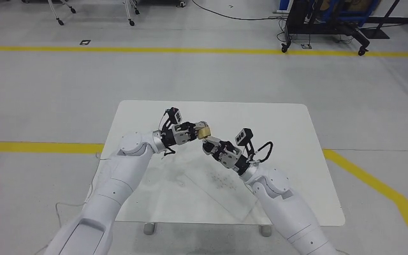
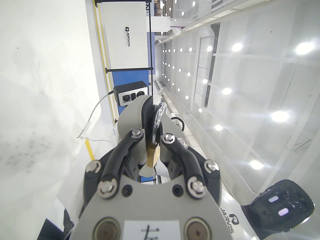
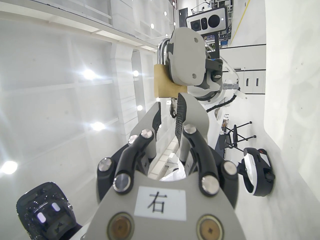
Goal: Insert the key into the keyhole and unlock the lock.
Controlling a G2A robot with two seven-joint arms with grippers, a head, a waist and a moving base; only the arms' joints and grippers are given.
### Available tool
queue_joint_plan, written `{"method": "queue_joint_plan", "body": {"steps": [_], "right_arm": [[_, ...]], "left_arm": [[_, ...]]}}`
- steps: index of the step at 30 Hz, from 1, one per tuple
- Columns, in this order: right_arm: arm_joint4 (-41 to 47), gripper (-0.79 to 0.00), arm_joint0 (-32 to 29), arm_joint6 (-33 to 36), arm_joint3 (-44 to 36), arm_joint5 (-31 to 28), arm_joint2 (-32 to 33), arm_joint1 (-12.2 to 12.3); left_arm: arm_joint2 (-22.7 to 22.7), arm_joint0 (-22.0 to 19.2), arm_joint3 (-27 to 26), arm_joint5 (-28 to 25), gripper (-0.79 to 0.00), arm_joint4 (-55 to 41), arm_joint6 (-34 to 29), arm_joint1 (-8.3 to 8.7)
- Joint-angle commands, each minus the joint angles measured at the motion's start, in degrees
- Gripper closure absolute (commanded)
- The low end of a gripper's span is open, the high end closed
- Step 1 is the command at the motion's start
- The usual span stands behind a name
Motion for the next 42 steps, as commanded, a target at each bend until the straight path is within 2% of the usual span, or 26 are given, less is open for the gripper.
{"method": "queue_joint_plan", "body": {"steps": [1,5,12,20,27,33,42], "right_arm": [[-0.1,-0.055,-0.2,0.1,-0.3,0.0,0.1,0.0],[0.3,-0.003,-0.4,0.4,-0.4,0.3,0.2,0.0],[5.8,0.000,0.5,1.5,1.5,2.8,-0.7,-0.5],[21.3,0.000,2.6,6.0,6.3,10.1,-0.2,-1.4],[29.8,0.000,4.0,11.5,9.4,18.6,0.3,-1.6],[33.4,0.000,5.0,14.3,11.1,23.3,0.6,-1.7],[31.5,-0.009,4.9,14.1,10.7,21.9,1.2,-1.6]], "left_arm": [[0.0,0.0,0.0,-0.1,0.000,0.0,0.0,-0.02],[-0.1,0.1,0.0,-0.1,0.000,0.1,0.0,-0.06],[-0.1,0.2,-0.2,-0.5,0.000,0.2,0.0,-0.14],[-0.6,0.7,-0.8,-2.0,0.000,0.2,-0.6,-0.09],[-1.5,1.5,-1.7,-5.2,0.000,0.0,-0.5,0.03],[-2.0,2.1,-2.8,-7.1,0.000,1.9,1.7,0.25],[-2.8,3.8,-5.8,-10.1,0.000,5.6,6.4,0.61]]}}
